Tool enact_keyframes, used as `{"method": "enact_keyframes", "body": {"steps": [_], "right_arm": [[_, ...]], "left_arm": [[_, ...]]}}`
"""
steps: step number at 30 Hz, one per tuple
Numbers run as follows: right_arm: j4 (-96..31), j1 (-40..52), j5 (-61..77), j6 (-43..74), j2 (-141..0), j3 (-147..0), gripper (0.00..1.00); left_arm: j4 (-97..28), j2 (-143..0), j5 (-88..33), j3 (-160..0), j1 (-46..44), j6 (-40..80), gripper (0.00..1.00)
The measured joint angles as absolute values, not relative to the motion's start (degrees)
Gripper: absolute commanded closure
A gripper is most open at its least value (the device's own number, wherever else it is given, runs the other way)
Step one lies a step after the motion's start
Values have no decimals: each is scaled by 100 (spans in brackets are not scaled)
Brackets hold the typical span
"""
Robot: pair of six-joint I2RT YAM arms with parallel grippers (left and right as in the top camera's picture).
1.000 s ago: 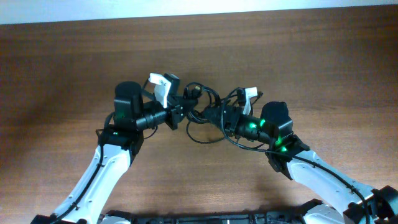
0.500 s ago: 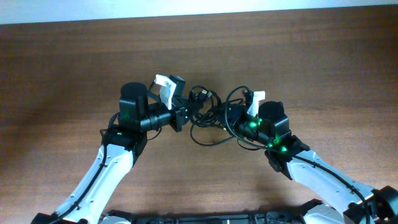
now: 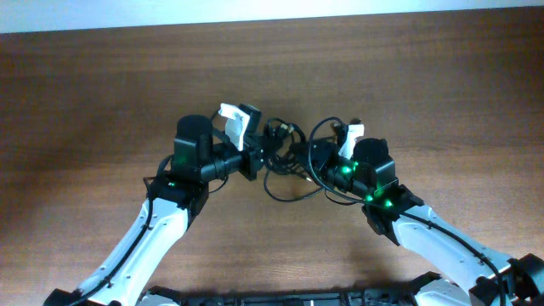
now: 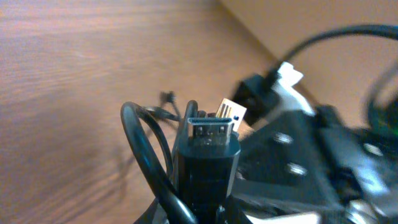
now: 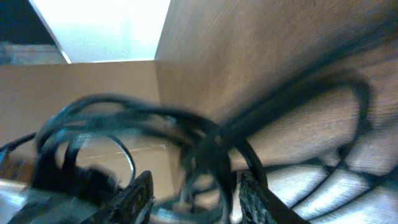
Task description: Untangle cables
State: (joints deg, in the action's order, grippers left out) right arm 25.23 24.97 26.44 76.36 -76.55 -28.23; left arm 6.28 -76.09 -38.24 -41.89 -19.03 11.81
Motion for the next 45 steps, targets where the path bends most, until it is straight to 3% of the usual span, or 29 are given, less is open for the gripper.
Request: {"method": "enact_keyframes", "body": {"steps": [10, 13, 25, 45], "right_arm": [[2842, 2497, 2947, 7631, -7655, -2821, 52], [2998, 2497, 2936, 7644, -7655, -2821, 59], [2998, 2497, 2851, 7631, -7655, -2821, 59], [2740, 2497, 2486, 7631, -7655, -2821, 63]], "left_arm": [[316, -7609, -2652, -4189, -1605, 1179, 100], [303, -7609, -2714, -4189, -1673, 1179, 100], [526, -7609, -2904, -4189, -2294, 1492, 100], [720, -7609, -3618, -4189, -2298, 1678, 100]]}}
